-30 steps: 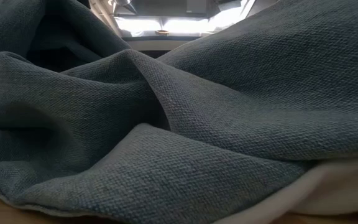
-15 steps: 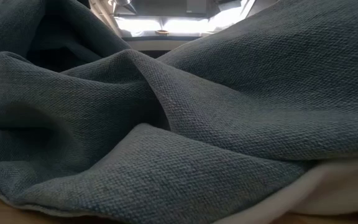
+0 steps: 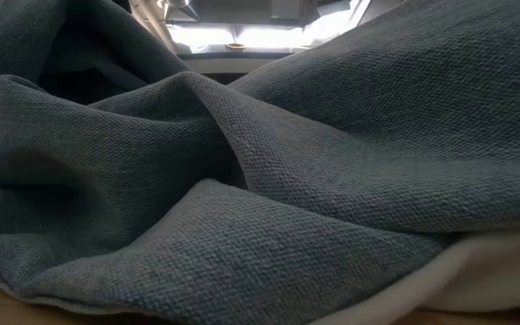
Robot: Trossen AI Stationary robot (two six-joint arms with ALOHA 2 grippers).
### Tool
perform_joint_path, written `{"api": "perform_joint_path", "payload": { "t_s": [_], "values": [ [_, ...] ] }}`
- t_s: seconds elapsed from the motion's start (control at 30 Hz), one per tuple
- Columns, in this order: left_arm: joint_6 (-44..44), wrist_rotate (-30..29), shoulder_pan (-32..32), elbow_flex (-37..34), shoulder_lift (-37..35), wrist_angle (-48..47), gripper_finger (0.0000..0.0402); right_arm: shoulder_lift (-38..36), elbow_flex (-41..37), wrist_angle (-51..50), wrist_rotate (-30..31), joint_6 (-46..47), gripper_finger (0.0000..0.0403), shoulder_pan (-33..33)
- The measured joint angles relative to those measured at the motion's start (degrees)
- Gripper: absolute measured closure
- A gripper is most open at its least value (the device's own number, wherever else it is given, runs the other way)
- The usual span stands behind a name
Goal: Sort clothes
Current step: Put the pink underwear into the blue laundry bin
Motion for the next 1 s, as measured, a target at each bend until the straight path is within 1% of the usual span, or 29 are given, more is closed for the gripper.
{"api": "perform_joint_path", "payload": {
  "t_s": [0.07,0.17,0.27,0.37,0.5,0.6,0.7,0.77,0.83,1.0],
  "values": [
    [0.0,0.0,0.0,0.0,0.0,0.04,0.0194,0.0,3.74,-0.17,0.94,0.09,0.0381,-1.82],
    [0.0,0.0,0.0,0.0,0.0,0.04,0.0194,-0.02,9.12,-1.52,1.29,0.1,0.0392,-4.83],
    [0.0,0.0,0.0,0.0,0.0,0.04,0.0194,-0.02,14.37,-3.62,1.99,-0.01,0.0394,-7.56],
    [0.0,0.0,0.0,0.0,0.0,0.04,0.0194,-0.02,20.13,-6.52,4.76,-2.28,0.0389,-9.94],
    [0.47,0.0,0.01,0.0,0.0,0.12,0.0194,-0.02,28.54,-9.17,7.8,-6.56,0.0395,-14.2],
    [3.31,-0.04,0.21,-0.02,0.0,1.51,0.0194,-0.02,35.02,-9.36,11.15,-10.24,0.0395,-18.18],
    [5.78,-1.28,0.22,-0.02,0.0,3.21,0.0194,-0.06,41.19,-9.19,15.55,-13.77,0.039,-22.69],
    [6.1,-1.36,0.22,-0.02,-0.02,3.23,0.0194,-0.11,45.01,-8.39,17.66,-16.82,0.0389,-26.07],
    [6.76,-1.39,0.22,-0.02,-0.02,3.25,0.0194,-0.13,48.23,-6.82,18.38,-19.75,0.0392,-30.16],
    [6.52,-1.42,0.22,-0.02,0.0,3.36,0.0194,-1.92,47.28,4.12,19.74,-27.29,0.0396,-40.85]
  ]
}}
